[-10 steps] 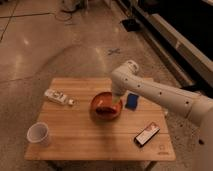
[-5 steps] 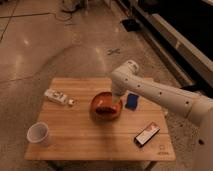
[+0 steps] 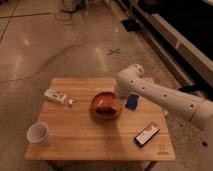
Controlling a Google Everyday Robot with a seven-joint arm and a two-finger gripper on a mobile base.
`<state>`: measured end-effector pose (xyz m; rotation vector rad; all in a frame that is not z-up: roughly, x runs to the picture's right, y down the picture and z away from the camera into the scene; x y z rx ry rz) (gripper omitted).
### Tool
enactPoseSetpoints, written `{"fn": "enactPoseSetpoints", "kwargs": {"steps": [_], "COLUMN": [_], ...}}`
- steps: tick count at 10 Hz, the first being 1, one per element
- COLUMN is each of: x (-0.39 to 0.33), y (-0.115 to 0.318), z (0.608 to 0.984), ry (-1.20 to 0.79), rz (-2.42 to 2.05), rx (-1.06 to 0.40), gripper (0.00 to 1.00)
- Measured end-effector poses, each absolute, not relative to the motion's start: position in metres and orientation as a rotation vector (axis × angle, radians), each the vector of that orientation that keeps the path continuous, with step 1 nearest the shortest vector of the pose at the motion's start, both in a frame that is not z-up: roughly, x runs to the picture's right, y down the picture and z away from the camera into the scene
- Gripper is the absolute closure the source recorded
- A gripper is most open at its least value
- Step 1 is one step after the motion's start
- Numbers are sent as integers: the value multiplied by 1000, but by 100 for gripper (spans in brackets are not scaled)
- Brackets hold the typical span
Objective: Pick up the ceramic bowl
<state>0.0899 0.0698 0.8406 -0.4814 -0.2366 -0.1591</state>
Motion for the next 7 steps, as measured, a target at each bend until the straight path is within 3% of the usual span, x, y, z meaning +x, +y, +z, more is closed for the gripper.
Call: {"fn": "enactPoseSetpoints", "kwargs": {"steps": [4,7], "x": [112,103], "y": [96,98], "z": [844,858], "ry": [-323,-376], "rz": [-306,-351], "rx": [-562,-537], "gripper": [38,38]}}
